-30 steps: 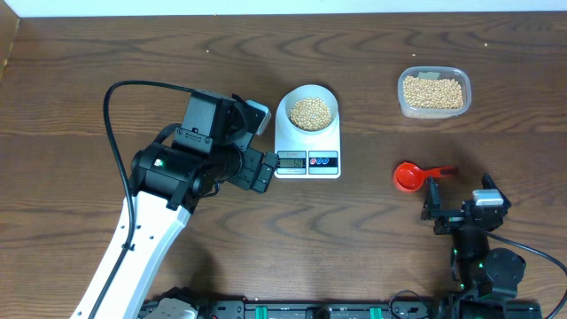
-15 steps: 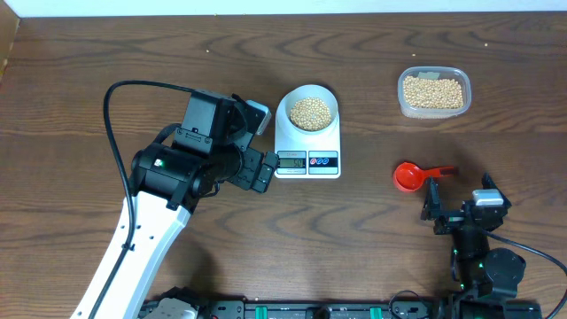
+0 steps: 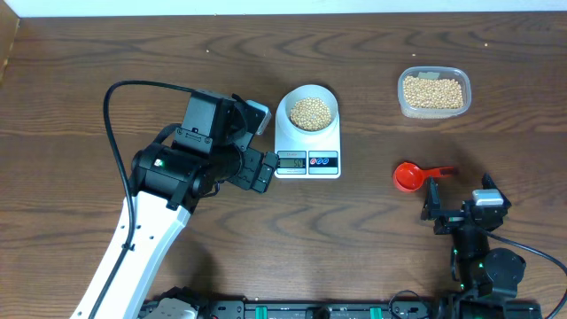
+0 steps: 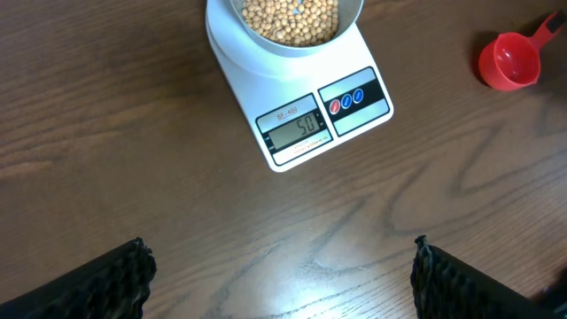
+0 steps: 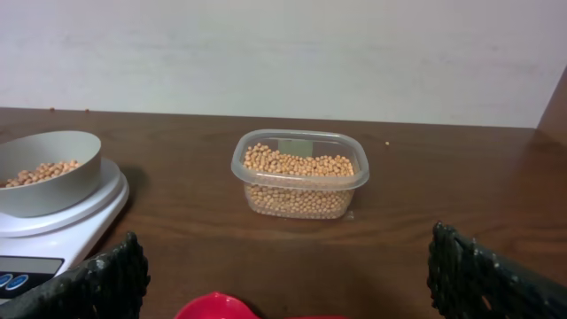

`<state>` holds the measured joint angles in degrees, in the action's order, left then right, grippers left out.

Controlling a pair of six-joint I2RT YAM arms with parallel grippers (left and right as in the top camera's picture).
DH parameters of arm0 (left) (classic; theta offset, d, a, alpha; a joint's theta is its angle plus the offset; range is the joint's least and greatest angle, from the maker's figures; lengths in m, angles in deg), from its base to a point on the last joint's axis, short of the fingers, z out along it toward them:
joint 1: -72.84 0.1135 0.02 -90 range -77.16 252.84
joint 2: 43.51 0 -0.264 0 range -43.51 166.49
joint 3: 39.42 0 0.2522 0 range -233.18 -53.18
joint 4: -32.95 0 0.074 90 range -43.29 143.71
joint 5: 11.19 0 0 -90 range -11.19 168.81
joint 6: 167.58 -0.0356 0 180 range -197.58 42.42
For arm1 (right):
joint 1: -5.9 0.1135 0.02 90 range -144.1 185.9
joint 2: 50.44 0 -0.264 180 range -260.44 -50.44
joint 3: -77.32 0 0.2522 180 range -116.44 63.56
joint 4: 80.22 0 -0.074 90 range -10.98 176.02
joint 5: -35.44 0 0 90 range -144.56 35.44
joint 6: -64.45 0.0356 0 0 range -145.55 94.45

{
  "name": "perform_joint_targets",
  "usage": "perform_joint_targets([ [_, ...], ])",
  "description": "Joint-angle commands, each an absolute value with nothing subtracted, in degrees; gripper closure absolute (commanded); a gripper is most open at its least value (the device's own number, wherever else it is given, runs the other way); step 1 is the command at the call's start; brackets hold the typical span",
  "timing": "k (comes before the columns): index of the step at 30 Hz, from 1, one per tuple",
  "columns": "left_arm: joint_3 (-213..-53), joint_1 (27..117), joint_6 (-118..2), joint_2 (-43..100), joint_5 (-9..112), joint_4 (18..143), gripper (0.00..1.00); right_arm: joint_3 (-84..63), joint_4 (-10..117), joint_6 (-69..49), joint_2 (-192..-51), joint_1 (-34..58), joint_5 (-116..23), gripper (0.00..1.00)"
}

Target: Scoop item into bowl and weigh 50g on scale

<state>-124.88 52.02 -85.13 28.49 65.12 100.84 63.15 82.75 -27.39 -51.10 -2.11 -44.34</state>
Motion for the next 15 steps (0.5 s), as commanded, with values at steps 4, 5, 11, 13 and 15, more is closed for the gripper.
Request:
perform_joint_targets([
  [4, -124.9, 52.3, -84.9, 28.5, 64.4, 102.1, 0.05, 63.2, 82.4, -26.4, -50.7, -1.5, -45.0, 0.01],
  [5, -124.9, 52.3, -85.0, 28.0, 64.4, 102.6, 0.05, 63.2, 82.4, -26.4, -50.7, -1.5, -45.0, 0.01],
  [11, -124.4, 52.3, -85.0, 19.2, 64.4, 98.8, 0.05, 63.2, 82.4, -26.4, -50.7, -1.5, -45.0, 0.01],
  [13, -123.1, 52.3, -85.0, 14.5, 64.5, 95.7, 0.05, 63.2, 82.4, -26.4, -50.7, -1.5, -45.0, 0.01],
  [15, -121.3, 52.5, -85.0, 10.7, 64.5, 92.5, 0.05, 63.2, 82.4, -26.4, -50.7, -1.5, -45.0, 0.01],
])
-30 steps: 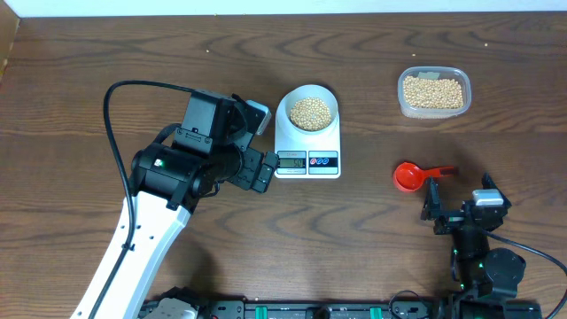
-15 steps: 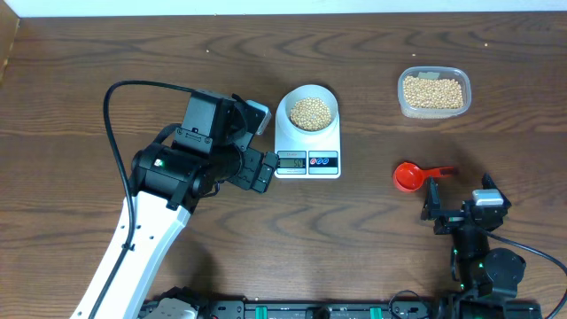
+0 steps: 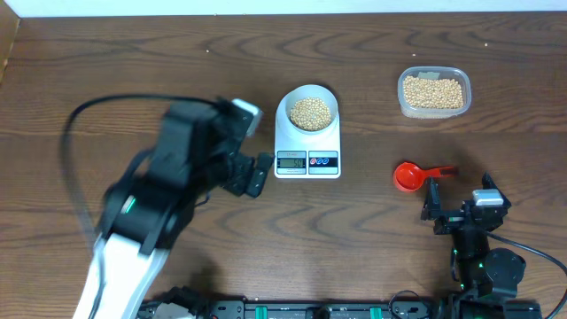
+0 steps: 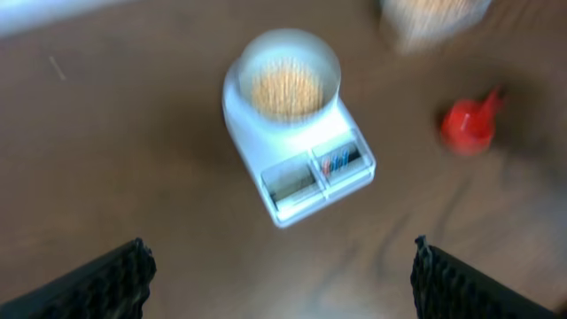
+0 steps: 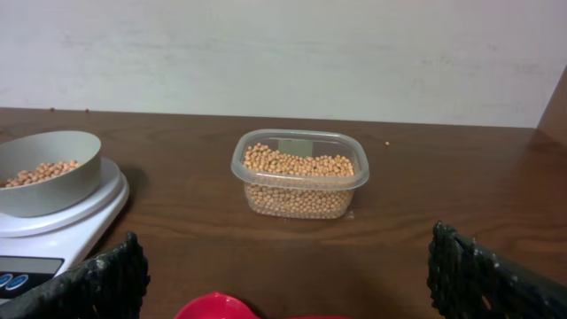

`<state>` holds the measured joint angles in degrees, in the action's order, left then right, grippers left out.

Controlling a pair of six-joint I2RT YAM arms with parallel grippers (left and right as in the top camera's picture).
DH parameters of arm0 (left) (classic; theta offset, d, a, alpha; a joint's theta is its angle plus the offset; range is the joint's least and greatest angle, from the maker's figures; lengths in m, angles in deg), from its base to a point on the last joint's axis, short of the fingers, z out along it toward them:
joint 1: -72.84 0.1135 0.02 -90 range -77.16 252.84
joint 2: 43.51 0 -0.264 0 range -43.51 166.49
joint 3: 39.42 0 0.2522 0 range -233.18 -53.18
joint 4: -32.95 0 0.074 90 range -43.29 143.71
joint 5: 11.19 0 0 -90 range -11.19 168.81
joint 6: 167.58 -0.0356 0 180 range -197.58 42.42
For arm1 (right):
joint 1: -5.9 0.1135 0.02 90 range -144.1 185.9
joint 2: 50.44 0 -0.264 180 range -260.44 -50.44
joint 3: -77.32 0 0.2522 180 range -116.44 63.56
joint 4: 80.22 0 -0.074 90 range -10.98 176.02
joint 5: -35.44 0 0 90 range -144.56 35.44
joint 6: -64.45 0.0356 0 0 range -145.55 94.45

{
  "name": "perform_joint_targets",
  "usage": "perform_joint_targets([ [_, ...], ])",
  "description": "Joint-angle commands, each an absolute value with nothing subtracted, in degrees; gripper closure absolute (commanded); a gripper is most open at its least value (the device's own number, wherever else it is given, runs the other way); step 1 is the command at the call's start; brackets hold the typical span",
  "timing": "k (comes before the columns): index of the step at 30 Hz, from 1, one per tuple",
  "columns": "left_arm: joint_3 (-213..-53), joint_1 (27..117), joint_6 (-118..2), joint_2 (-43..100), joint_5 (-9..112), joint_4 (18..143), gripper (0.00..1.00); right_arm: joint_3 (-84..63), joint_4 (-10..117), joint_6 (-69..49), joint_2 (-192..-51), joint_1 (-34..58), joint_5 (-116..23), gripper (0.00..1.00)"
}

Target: Scoop item into bowl and weigh 50g on scale

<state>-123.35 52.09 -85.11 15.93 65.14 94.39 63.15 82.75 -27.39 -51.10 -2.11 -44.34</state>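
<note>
A white bowl of soybeans [image 3: 310,111] sits on the white scale [image 3: 307,151] at mid-table; both also show in the blurred left wrist view, the bowl [image 4: 288,87] on the scale [image 4: 301,173]. The red scoop [image 3: 412,175] lies on the table right of the scale. A clear tub of soybeans [image 3: 432,91] stands at the back right, also seen as the tub [image 5: 301,175] in the right wrist view. My left gripper [image 3: 257,175] hangs open just left of the scale, holding nothing. My right gripper [image 3: 452,202] rests open near the front right, just behind the scoop [image 5: 217,307].
The table's back edge meets a pale wall beyond the tub. A rail with fittings [image 3: 292,310] runs along the front edge. The left arm's cable [image 3: 75,142] loops over the left part of the table.
My left arm has drawn back to the left and lifted, so its wrist view is blurred and shows the whole scale from farther off. The right arm, scoop, bowl and tub have not moved.
</note>
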Motion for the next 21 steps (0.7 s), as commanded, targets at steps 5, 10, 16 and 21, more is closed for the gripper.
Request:
perform_joint_targets([
  [5, -109.5, 54.9, -85.0, 0.4, 64.5, 79.7, 0.05, 63.2, 82.4, -26.4, -50.7, -1.5, -45.0, 0.01],
  [10, -91.9, 58.7, -79.9, -8.4, 64.5, 61.6, 0.05, 63.2, 82.4, -26.4, -50.7, -1.5, -45.0, 0.01],
  [16, -74.2, 62.4, -71.7, -17.7, 66.0, 44.4, 0.05, 63.2, 82.4, -26.4, -50.7, -1.5, -45.0, 0.01],
  [21, -64.1, 62.9, -71.6, -25.3, 67.9, 36.0, 0.05, 63.2, 82.4, -26.4, -50.7, -1.5, -45.0, 0.01],
])
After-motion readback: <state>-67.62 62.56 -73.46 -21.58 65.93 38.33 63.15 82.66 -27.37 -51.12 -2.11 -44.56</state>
